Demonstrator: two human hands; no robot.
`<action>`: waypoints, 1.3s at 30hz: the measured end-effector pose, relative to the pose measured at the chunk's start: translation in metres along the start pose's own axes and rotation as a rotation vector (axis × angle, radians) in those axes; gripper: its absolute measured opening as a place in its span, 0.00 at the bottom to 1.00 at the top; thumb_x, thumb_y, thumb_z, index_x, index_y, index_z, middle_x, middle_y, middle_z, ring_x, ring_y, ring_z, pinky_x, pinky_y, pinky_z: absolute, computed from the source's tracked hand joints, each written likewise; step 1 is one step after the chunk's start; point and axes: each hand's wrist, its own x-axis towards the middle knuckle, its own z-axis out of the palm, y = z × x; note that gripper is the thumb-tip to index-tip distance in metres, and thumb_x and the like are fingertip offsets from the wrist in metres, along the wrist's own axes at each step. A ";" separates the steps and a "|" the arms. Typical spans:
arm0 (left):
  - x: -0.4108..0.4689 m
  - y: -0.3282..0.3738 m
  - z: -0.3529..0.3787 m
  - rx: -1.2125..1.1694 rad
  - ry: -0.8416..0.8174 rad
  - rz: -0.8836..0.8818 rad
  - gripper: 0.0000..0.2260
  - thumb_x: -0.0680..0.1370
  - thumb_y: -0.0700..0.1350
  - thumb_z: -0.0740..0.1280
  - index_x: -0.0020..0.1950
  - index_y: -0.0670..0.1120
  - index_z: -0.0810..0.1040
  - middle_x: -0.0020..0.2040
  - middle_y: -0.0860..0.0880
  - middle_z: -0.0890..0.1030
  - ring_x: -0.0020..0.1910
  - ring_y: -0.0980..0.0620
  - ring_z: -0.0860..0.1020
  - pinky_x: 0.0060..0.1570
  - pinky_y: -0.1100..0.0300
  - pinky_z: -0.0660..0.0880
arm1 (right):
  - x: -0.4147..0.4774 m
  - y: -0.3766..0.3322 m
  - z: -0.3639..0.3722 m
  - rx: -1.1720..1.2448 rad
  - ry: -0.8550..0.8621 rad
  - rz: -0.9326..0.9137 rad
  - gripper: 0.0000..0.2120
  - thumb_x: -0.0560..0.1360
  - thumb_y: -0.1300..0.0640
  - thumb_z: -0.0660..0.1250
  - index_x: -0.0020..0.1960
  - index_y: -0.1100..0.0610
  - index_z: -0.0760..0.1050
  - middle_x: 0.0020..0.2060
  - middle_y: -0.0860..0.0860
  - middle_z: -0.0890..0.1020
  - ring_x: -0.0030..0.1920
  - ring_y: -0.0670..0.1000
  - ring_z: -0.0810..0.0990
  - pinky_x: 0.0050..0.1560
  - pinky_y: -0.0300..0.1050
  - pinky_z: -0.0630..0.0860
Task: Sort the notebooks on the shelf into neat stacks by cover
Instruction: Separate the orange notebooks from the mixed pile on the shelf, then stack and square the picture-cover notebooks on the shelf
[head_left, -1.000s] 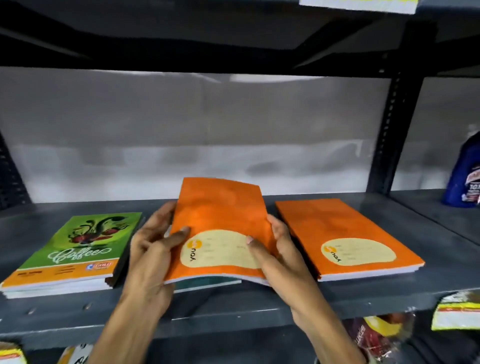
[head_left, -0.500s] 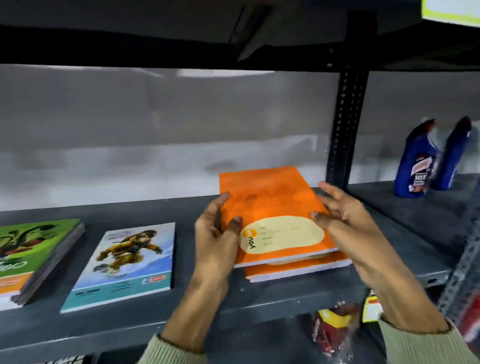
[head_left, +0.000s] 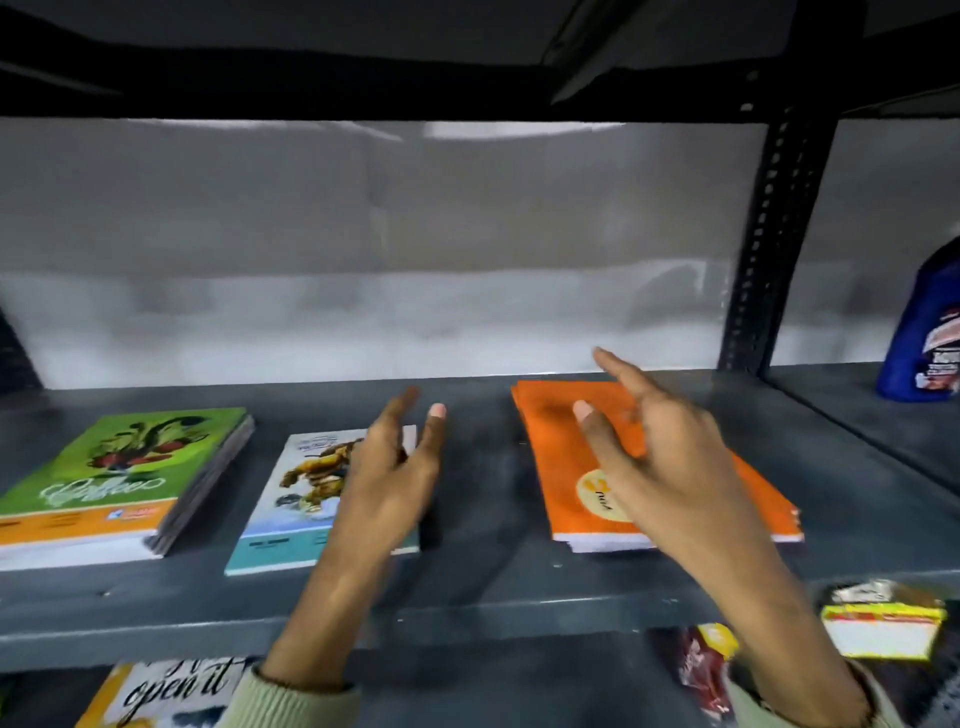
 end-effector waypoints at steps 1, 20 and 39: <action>0.001 -0.004 -0.008 0.108 0.029 0.045 0.23 0.78 0.59 0.61 0.71 0.52 0.71 0.55 0.45 0.84 0.52 0.46 0.83 0.59 0.47 0.76 | -0.001 -0.005 0.010 0.066 -0.034 0.010 0.25 0.78 0.50 0.63 0.74 0.52 0.67 0.45 0.55 0.85 0.43 0.47 0.82 0.51 0.41 0.74; 0.006 -0.060 -0.115 -0.232 -0.076 -0.001 0.26 0.76 0.26 0.59 0.67 0.50 0.74 0.63 0.48 0.80 0.60 0.52 0.80 0.54 0.64 0.79 | -0.018 -0.071 0.172 0.496 -0.171 0.425 0.30 0.77 0.49 0.67 0.76 0.47 0.60 0.62 0.42 0.75 0.59 0.42 0.77 0.53 0.35 0.69; 0.043 -0.142 -0.289 0.165 0.087 0.101 0.12 0.80 0.40 0.62 0.61 0.51 0.77 0.48 0.58 0.81 0.48 0.59 0.81 0.46 0.65 0.73 | -0.020 -0.221 0.294 0.395 -0.378 0.160 0.37 0.71 0.36 0.59 0.76 0.47 0.55 0.71 0.46 0.71 0.72 0.51 0.67 0.71 0.58 0.65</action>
